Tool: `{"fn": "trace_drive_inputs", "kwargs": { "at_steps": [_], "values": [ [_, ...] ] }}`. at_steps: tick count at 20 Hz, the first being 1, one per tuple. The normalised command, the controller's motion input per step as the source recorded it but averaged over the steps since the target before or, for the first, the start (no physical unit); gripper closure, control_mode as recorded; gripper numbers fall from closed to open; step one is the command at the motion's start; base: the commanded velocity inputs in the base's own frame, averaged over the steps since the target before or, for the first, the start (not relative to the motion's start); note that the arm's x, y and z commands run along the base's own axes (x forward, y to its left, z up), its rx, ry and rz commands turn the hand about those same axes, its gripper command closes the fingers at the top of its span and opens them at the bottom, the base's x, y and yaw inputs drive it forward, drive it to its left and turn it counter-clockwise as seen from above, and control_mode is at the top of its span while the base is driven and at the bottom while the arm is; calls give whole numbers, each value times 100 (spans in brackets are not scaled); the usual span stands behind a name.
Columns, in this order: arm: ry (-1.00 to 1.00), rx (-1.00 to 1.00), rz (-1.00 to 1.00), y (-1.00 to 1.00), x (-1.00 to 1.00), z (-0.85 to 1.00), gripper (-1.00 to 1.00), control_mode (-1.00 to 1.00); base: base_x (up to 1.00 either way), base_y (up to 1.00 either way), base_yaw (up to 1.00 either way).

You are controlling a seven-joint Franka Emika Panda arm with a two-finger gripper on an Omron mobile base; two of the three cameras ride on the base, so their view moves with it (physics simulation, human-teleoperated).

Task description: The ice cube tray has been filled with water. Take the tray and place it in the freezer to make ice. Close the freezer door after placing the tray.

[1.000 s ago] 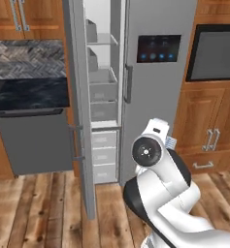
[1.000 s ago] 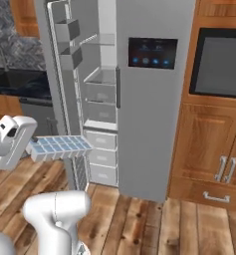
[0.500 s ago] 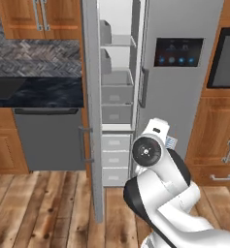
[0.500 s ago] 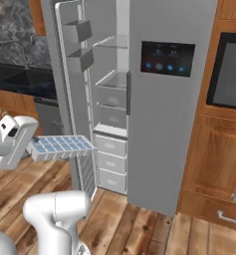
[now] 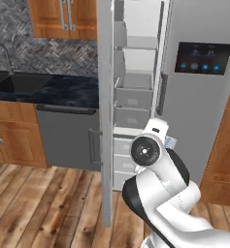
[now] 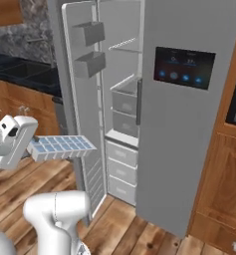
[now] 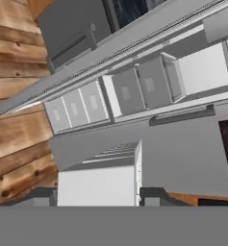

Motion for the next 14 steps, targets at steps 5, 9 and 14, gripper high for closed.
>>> {"fn": "trace_drive_inputs", "kwargs": {
  "at_steps": [5, 9, 14],
  "values": [
    [0, 0, 0, 0, 0, 0, 100, 100, 0, -73, 28],
    [0, 0, 0, 0, 0, 0, 100, 100, 9, -60, 26],
    [0, 0, 0, 0, 0, 0, 100, 100, 36, -39, 26]
  ]
}}
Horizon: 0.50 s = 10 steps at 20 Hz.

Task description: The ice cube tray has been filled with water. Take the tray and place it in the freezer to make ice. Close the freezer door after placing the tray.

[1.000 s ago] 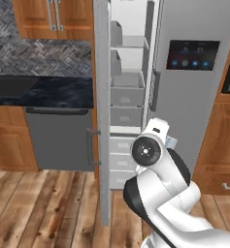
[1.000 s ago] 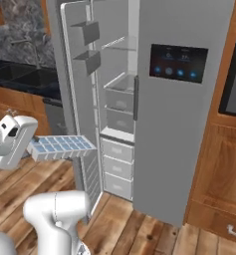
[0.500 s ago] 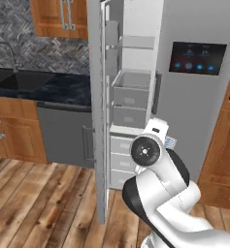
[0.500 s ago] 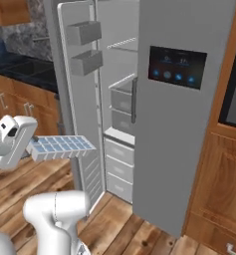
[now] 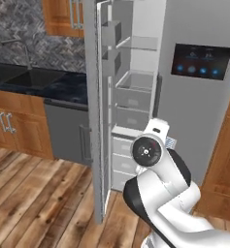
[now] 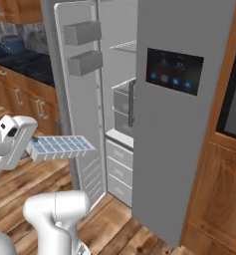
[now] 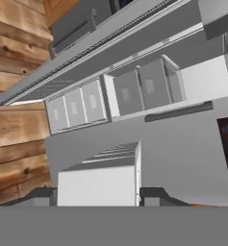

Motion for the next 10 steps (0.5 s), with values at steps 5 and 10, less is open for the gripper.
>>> {"fn": "trace_drive_inputs", "kwargs": {
  "at_steps": [5, 10],
  "values": [
    [0, 0, 0, 0, 0, 0, 100, 100, 47, -35, 22],
    [0, 0, 0, 0, 0, 0, 100, 100, 46, -38, 20]
  ]
}}
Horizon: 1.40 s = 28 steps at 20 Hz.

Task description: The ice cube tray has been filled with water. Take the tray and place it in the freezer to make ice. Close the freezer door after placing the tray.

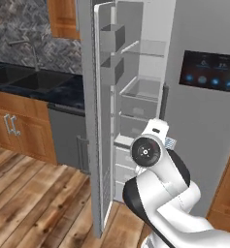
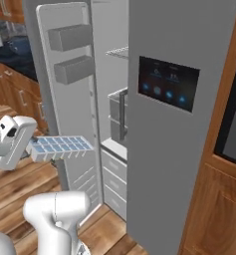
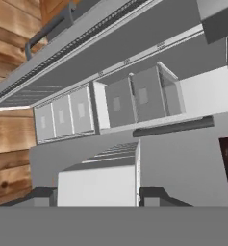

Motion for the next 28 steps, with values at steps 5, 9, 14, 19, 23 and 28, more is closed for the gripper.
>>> {"fn": "trace_drive_inputs", "kwargs": {
  "at_steps": [5, 9, 14, 19, 23, 28],
  "values": [
    [0, 0, 0, 0, 0, 0, 100, 100, 52, -24, 18],
    [0, 0, 0, 0, 0, 0, 100, 100, 59, -19, 17],
    [0, 0, 0, 0, 0, 0, 100, 100, 65, -3, 11],
    [0, 0, 0, 0, 0, 0, 100, 100, 67, 0, 4],
    [0, 0, 0, 0, 0, 0, 100, 100, 49, 0, 1],
    [0, 0, 0, 0, 0, 0, 100, 100, 24, 3, 0]
  ]
}}
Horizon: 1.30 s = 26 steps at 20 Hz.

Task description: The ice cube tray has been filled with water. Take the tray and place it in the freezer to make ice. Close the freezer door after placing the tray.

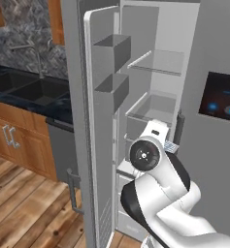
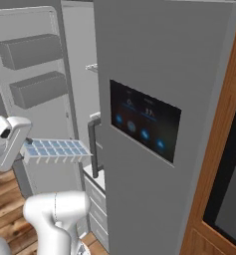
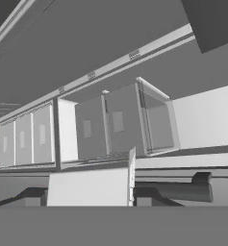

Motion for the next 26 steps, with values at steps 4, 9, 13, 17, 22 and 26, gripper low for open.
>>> {"fn": "trace_drive_inputs", "kwargs": {
  "at_steps": [4, 9, 13, 17, 22, 26],
  "values": [
    [0, 0, 0, 0, 0, 0, 100, 100, 13, 12, 0],
    [0, 0, 0, 0, 0, 0, 100, 100, 0, 33, -2],
    [0, 0, 0, 0, 0, 0, 100, 100, 0, 45, -5],
    [0, 0, 0, 0, 0, 0, 100, 100, -6, 60, -4],
    [0, 0, 0, 0, 0, 0, 100, 100, -2, 53, -6],
    [0, 0, 0, 0, 0, 0, 100, 100, -4, 17, -9]
  ]
}}
